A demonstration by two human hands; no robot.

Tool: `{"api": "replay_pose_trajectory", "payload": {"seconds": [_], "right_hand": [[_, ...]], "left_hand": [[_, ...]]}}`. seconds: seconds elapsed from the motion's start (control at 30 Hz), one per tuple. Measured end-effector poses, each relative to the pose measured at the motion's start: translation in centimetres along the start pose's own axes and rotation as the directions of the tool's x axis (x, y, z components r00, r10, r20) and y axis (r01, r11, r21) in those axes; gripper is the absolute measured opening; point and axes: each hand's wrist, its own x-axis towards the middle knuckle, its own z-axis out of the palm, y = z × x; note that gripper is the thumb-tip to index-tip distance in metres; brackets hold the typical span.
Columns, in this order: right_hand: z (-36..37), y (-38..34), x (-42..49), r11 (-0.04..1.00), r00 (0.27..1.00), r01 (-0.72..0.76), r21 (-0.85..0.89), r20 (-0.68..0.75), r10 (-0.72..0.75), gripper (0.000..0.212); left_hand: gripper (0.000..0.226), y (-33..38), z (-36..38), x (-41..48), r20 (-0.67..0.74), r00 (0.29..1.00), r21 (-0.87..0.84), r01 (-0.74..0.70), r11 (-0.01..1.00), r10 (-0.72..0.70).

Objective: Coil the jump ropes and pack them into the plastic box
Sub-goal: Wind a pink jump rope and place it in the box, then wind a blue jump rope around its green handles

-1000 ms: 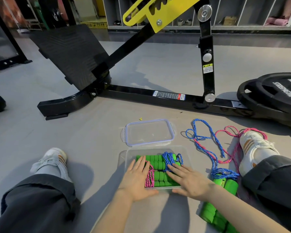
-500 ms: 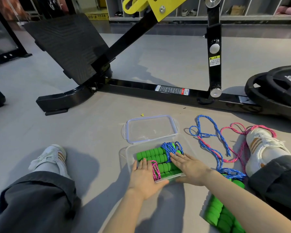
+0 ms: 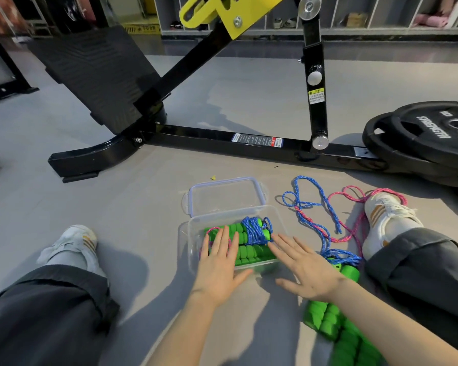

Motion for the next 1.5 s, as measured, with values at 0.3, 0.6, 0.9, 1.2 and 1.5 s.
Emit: {"api": "replay_pose_trajectory", "payload": {"seconds": [0.3, 0.6, 0.9, 1.2, 1.5], "right_hand": [[0.9, 0.4, -7.6, 0.969, 0.969, -0.247, -0.011, 0.021, 0.247, 0.049], [2.8, 1.0, -10.6, 0.847, 0.858, -0.486, 0.213, 0.298, 0.418, 0.073], [2.9, 2.3, -10.0, 0.806, 0.883, -0.470, 0.359, 0.193, 0.428, 0.066], [2.0, 2.1, -8.2, 0.906, 0.941, -0.329, 0.268, 0.177, 0.289, 0.065], [0.9, 0.9, -6.8, 0.966, 0.959, -0.205, 0.156, 0.229, 0.166, 0.074]], "left_hand": [[0.053, 11.4, 2.3, -4.4, 0.027, 0.986, -0.196, -0.155, 0.968, 0.164], [0.065, 17.2, 3.7, -3.3, 0.285, 0.955, -0.305, 0.009, 0.952, 0.083], [0.055, 15.8, 3.3, -2.5, 0.234, 0.972, -0.301, 0.034, 0.953, 0.039], [0.064, 15.1, 3.8, -2.2, 0.239, 0.970, -0.207, 0.001, 0.978, 0.050], [0.075, 7.4, 5.3, -3.1, 0.142, 0.979, -0.018, -0.143, 0.990, 0.145]]}}
